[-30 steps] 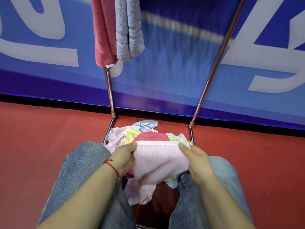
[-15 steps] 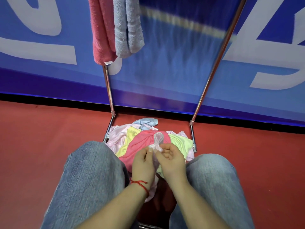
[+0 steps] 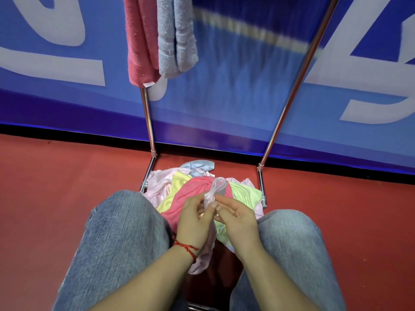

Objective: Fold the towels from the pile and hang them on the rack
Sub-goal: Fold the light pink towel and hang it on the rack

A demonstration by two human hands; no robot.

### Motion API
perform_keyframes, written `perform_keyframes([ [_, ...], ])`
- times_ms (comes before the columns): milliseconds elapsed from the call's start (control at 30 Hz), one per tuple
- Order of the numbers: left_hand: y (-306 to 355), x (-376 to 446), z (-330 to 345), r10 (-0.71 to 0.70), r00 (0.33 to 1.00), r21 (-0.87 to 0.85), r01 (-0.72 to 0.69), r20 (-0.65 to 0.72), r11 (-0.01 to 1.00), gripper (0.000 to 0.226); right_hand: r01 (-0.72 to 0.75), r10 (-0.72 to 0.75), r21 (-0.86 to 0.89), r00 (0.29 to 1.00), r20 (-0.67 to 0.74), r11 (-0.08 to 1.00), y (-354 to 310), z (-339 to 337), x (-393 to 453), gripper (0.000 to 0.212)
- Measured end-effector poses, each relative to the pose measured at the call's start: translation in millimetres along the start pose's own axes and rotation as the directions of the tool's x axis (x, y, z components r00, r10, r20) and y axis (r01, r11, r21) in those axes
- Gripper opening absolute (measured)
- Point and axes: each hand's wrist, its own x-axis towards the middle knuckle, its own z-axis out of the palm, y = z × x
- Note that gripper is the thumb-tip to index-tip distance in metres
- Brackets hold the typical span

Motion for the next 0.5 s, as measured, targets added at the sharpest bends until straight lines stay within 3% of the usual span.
perform_keyframes([
  [100,1.8,3.6,-4.5,0.020,1.000,0.069,-0.019,-0.019,0.997,0.024,0.028,-0.028,-0.043,1.000,0.008,0.999,-5.4,-0.5,0.2,0.024],
  [200,11.2,4.1,-9.5,0.091,0.996,0.078,-0.091,-0.002,0.993,0.019,0.105,-0.132,-0.233,0.986,-0.105,0.967,-11.6,-5.2,2.6,0.028],
  [267,20.0,5.1,-14.8,0.125,0.990,0.034,-0.127,0.062,0.991,0.017,0.088,-0.123,-0.271,0.985,-0.118,0.959,-15.9,-11.3,4.9,0.052],
  [333,31.3,6.7,-21.7,0.144,0.979,-0.013,-0.144,0.147,0.989,0.020,0.079,-0.085,-0.241,0.996,-0.014,0.967,-22.4,-16.9,6.8,0.077],
  [367,36.6,9.0,-25.4,0.150,0.970,-0.034,-0.147,0.190,0.989,0.016,0.093,-0.086,-0.236,0.996,0.039,0.967,-27.2,-18.7,8.2,0.079],
  [500,63.6,20.1,-41.2,0.222,0.942,-0.038,-0.219,0.250,0.975,0.025,0.223,-0.191,-0.254,0.971,0.144,0.941,-61.9,-19.7,10.5,0.032],
])
